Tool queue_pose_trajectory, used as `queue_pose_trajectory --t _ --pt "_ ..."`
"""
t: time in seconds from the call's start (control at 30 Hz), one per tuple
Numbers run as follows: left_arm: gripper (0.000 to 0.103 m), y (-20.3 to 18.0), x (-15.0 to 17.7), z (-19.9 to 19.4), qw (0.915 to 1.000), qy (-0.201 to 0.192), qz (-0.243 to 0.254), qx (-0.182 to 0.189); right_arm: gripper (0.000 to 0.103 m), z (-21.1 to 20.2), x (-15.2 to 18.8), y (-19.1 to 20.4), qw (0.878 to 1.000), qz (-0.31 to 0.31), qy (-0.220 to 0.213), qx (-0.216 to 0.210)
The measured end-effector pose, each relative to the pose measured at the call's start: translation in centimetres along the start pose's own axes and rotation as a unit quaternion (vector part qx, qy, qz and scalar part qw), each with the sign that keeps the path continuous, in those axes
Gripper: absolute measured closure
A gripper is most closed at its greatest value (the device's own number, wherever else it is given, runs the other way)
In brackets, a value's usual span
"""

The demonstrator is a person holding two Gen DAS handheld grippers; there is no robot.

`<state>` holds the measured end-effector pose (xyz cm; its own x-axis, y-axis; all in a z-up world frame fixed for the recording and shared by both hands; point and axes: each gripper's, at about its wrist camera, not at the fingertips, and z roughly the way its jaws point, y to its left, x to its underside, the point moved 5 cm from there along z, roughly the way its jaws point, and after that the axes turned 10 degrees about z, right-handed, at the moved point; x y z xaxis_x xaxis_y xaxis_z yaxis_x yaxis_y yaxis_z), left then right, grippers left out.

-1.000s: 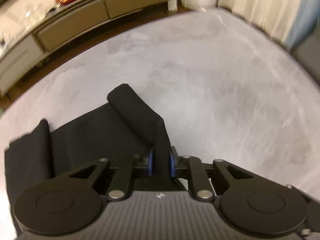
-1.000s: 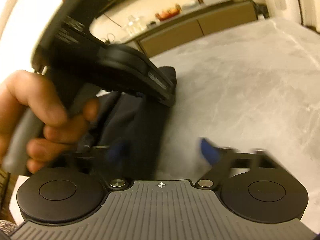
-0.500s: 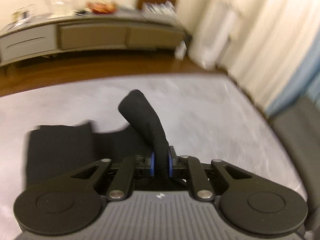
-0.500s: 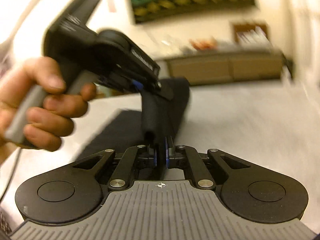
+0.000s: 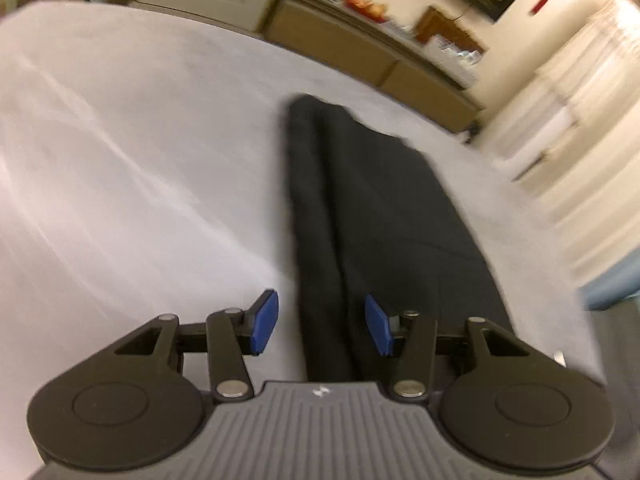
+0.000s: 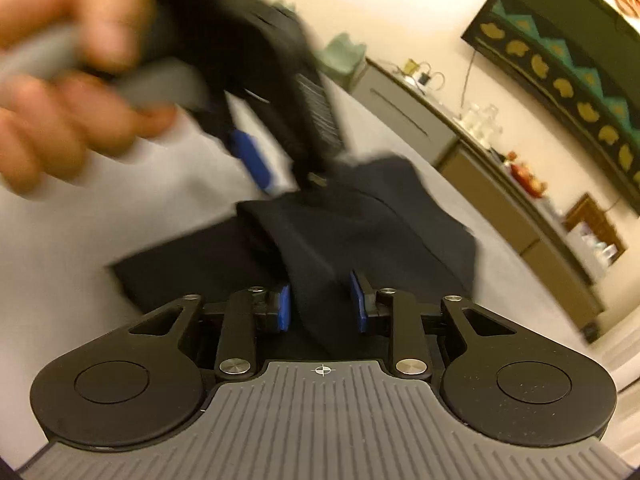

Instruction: Fold clothes

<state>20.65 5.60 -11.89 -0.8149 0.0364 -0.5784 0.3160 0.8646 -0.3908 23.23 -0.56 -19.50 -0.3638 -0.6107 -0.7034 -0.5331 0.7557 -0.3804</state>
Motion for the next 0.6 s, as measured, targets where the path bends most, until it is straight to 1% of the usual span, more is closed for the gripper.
queue_pose_trajectory --t 0.03,0.07,0.1,0.13,0.17,0.2,0.23,0.3,0.37,0.4,0.47,0.5,0.53,0.6 --pt "0.057 -1.8 0.8 0.3 0.9996 0.006 0.006 0.029 0.068 -0.2 1.0 -1.9 1.0 -0.004 0.009 0.013" --pt "0.058 -3.6 1.2 0.3 0.9989 0.006 0.025 0.04 0.065 -1.3 1.8 -3.8 0.999 0.002 0.024 0.035" --pt "0.058 -5.5 1.4 0.3 0.9977 0.003 0.054 0.04 0.065 -3.0 2.5 -5.5 0.997 0.014 0.045 0.059" --pt "0.059 -6.6 1.3 0.0 0.9971 -0.005 0.065 0.039 0.063 -3.5 3.0 -7.4 0.994 0.032 0.067 0.078" --pt "0.059 -7.1 0.9 -0.4 0.997 -0.018 0.065 0.039 0.063 -4.4 3.5 -9.2 0.991 0.058 0.082 0.089" --pt "0.059 -7.2 0.5 -0.8 0.997 -0.029 0.057 0.045 0.061 -5.6 3.9 -10.9 0.987 0.098 0.086 0.089" --pt "0.059 -6.9 -0.2 -1.1 0.9971 -0.037 0.044 0.05 0.057 -7.1 4.3 -12.5 0.982 0.139 0.085 0.09" --pt "0.057 -6.0 -1.6 -1.4 0.9975 -0.047 0.024 0.047 0.056 -10.0 4.7 -14.4 0.971 0.209 0.064 0.1" --pt "0.056 -5.3 -3.3 -0.7 0.9983 -0.038 0.029 0.034 0.056 -11.2 3.8 -14.3 0.963 0.248 0.038 0.095" --pt "0.056 -5.0 -4.1 -0.3 0.9986 -0.031 0.033 0.028 0.056 -11.3 3.2 -13.3 0.965 0.243 0.028 0.09" --pt "0.056 -4.8 -5.5 1.1 0.9984 -0.015 0.05 0.02 0.051 -10.6 2.9 -11.2 0.976 0.196 0.018 0.089" --pt "0.056 -4.6 -6.1 1.9 0.9983 -0.009 0.056 0.014 0.051 -9.8 2.7 -10.3 0.981 0.17 0.018 0.092" --pt "0.056 -4.3 -6.4 2.6 0.9983 -0.007 0.056 0.011 0.051 -8.4 2.6 -9.5 0.984 0.142 0.027 0.102" --pt "0.055 -3.7 -6.4 3.7 0.9987 -0.01 0.049 0.01 0.053 -6.5 3.0 -8.3 0.986 0.092 0.054 0.127"
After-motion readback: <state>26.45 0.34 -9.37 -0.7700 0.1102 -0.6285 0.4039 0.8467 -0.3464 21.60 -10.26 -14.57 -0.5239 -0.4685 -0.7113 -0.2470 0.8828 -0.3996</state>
